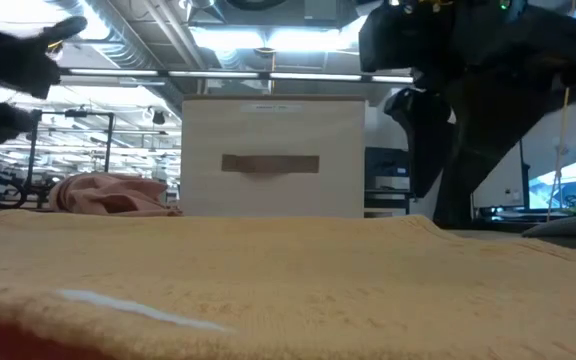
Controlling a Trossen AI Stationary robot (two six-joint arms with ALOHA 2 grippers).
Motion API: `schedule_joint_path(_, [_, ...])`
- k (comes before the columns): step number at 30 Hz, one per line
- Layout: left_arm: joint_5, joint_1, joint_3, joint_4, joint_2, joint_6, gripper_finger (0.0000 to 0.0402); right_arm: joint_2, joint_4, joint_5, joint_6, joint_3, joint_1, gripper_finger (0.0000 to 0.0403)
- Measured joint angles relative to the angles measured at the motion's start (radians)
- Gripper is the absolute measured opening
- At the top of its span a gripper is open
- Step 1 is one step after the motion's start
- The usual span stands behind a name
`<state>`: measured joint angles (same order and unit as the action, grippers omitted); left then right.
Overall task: Fold towel
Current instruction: Fold the yellow towel
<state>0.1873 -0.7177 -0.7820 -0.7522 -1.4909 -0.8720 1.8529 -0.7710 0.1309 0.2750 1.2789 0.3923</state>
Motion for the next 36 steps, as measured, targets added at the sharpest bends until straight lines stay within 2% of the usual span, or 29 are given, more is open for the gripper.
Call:
schedule_joint_path(9, [-0.024, 0.000, 0.102, 0.126, 0.006, -0.012, 0.0262, 0.065, 0.007, -0.002, -0.030, 0.000, -0.002, 0.0259])
schedule_joint_path(14, [-0.035, 0.000, 0.116, 0.134, 0.006, -0.034, 0.0262, 0.076, 0.003, 0.003, -0.038, 0.001, -0.009, 0.0259])
schedule_joint_path(22, [-0.043, 0.000, 0.117, 0.136, 0.005, -0.042, 0.0262, 0.077, -0.054, -0.054, -0.021, 0.000, -0.028, 0.0259])
schedule_joint_path(27, [-0.047, 0.000, 0.117, 0.136, 0.004, -0.043, 0.0262, 0.079, 0.038, -0.097, -0.016, -0.060, -0.027, 0.0259])
schedule_joint_path(36, [-0.051, 0.000, 0.118, 0.136, 0.003, -0.042, 0.0262, 0.075, 0.102, -0.075, -0.005, -0.125, -0.026, 0.0259])
